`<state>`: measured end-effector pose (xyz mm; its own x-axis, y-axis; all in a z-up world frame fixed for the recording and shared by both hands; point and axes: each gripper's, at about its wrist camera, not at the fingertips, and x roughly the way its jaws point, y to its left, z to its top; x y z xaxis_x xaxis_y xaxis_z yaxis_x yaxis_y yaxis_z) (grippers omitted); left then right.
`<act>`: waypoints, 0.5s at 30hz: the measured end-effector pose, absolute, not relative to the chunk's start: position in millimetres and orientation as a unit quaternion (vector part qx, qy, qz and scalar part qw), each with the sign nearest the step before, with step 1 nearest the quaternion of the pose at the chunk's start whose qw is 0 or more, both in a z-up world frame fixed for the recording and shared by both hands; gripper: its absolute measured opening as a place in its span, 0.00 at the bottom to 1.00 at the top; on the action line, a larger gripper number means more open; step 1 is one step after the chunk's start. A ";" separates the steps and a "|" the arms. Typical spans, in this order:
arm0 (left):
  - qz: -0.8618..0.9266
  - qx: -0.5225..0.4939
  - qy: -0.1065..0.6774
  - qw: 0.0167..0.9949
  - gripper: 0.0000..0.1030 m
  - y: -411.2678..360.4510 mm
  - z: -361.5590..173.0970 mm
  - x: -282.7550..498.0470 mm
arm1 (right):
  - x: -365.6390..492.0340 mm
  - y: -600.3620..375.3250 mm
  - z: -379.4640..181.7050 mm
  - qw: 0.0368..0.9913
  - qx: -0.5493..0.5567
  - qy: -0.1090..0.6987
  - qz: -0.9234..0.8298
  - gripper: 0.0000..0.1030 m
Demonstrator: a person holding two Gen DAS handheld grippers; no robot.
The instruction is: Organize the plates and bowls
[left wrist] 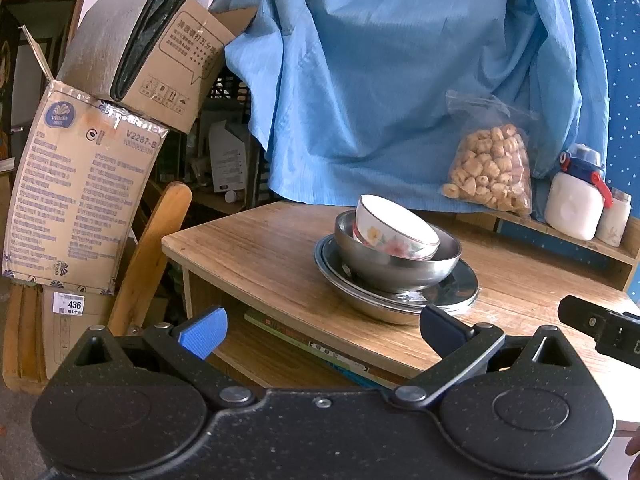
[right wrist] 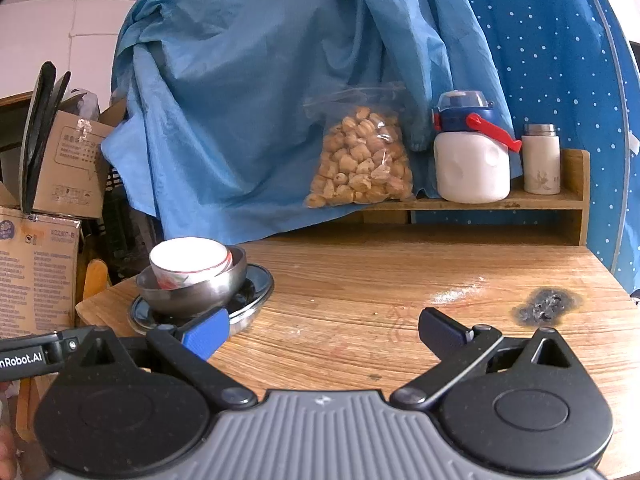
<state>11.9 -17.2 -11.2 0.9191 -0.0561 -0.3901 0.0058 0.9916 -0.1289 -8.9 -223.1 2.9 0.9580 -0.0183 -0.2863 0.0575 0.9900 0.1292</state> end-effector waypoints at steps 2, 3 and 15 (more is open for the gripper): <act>-0.018 -0.060 0.200 0.978 0.99 -17.9 -11.2 11.2 | -8.3 -221.9 2.3 0.987 0.069 0.145 -0.017 1.00; -0.018 -0.060 0.201 0.978 0.99 -18.0 -10.9 10.8 | -7.8 -221.2 2.1 0.987 0.068 0.147 -0.017 1.00; -0.021 -0.061 0.200 0.978 0.99 -17.1 -10.4 9.5 | -8.0 -215.2 4.4 0.987 0.060 0.146 -0.012 1.00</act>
<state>9.5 -17.1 -10.4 0.9192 -0.0657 -0.3882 0.0170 0.9917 -0.1274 -8.0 -215.2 4.4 0.9569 -0.0063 -0.2903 0.0414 0.9925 0.1151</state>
